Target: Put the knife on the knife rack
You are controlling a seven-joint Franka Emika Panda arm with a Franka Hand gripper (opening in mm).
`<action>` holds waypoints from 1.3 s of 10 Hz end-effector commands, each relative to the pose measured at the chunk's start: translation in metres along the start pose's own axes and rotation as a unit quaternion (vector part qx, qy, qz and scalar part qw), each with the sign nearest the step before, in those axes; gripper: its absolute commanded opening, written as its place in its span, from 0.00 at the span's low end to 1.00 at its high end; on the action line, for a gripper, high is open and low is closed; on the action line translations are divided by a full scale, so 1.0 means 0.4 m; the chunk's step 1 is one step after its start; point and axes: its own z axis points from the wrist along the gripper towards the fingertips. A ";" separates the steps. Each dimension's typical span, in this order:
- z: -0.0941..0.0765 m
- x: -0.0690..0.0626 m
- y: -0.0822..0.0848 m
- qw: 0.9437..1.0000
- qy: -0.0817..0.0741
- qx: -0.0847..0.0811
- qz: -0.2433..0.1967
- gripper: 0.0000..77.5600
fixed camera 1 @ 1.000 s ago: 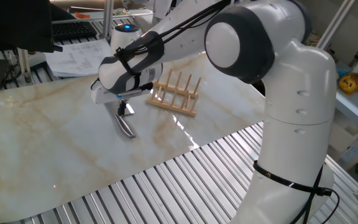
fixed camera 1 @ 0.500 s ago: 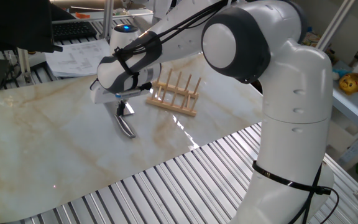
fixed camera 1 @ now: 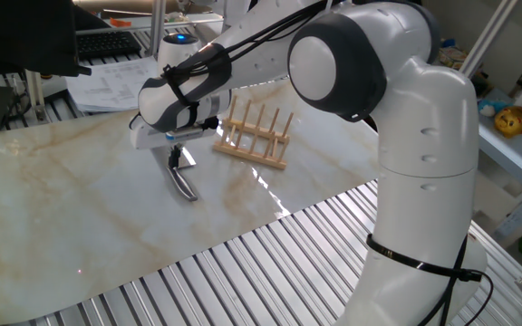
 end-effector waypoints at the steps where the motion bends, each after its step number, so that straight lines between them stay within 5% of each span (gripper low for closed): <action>1: -0.001 -0.003 0.001 1.000 0.002 0.001 0.005 0.00; 5: -0.001 -0.003 0.001 1.000 0.004 -0.003 0.002 0.00; 6: -0.001 -0.003 0.001 1.000 0.004 -0.003 0.002 1.00; 13: -0.001 -0.003 0.001 1.000 0.004 -0.003 0.002 1.00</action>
